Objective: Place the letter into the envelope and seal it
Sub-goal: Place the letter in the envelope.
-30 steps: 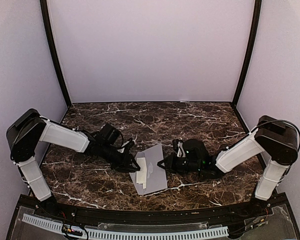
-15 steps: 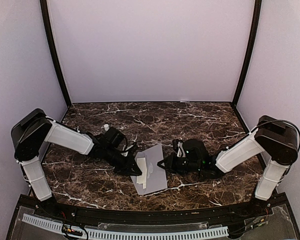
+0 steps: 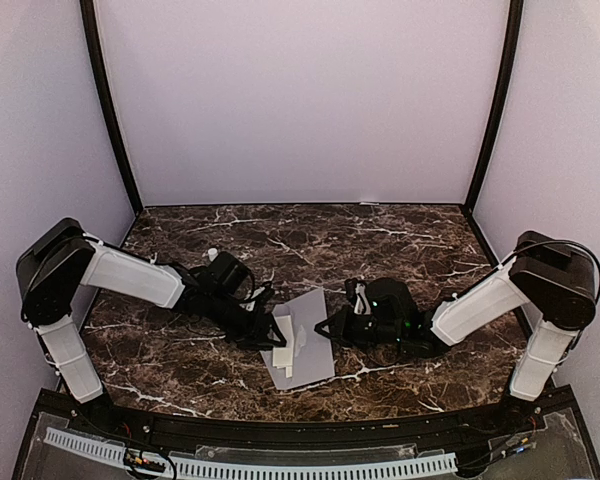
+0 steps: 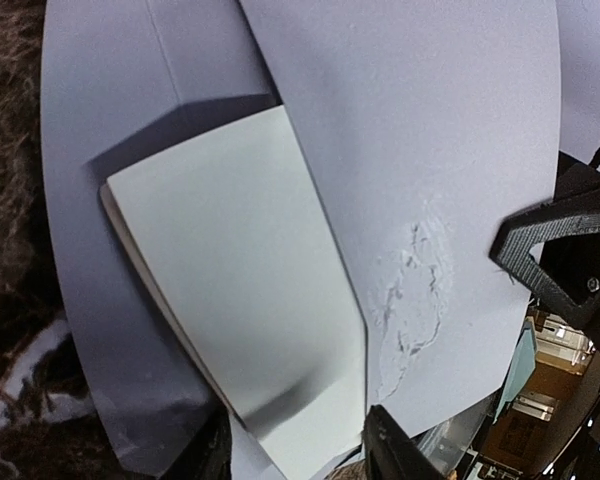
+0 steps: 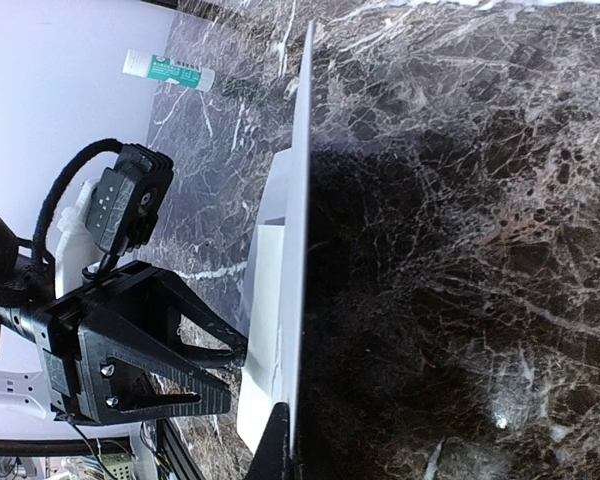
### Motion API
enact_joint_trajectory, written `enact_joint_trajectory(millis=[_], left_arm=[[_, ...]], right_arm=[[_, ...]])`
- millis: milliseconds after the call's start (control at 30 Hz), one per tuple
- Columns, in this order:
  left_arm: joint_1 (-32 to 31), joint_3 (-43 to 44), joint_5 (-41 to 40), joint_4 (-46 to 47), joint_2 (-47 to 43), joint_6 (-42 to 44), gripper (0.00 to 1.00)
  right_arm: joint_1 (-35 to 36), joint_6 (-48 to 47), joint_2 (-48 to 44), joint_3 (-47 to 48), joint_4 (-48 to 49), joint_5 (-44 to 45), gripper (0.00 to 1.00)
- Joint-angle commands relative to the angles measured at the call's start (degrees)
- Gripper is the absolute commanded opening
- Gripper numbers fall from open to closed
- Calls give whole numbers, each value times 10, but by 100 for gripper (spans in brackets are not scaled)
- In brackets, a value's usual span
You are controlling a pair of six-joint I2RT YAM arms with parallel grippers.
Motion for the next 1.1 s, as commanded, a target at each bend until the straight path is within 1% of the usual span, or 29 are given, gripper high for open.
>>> enact_joint_trajectory(millis=[0, 100, 267, 667, 1067], left_arm=[[-2, -22, -25, -17, -29, -10, 45], [-2, -25, -20, -6, -26, -16, 48], [-3, -14, 1, 11, -7, -26, 48], [-24, 38, 13, 11, 33, -24, 44], [-43, 95, 16, -17, 66, -15, 43]], right_arm=[[6, -1, -1, -3, 19, 1, 0], [6, -1, -1, -4, 19, 1, 0], [7, -2, 4, 0, 20, -2, 0], [10, -2, 7, 1, 16, 1, 0], [14, -7, 14, 10, 5, 1, 0]])
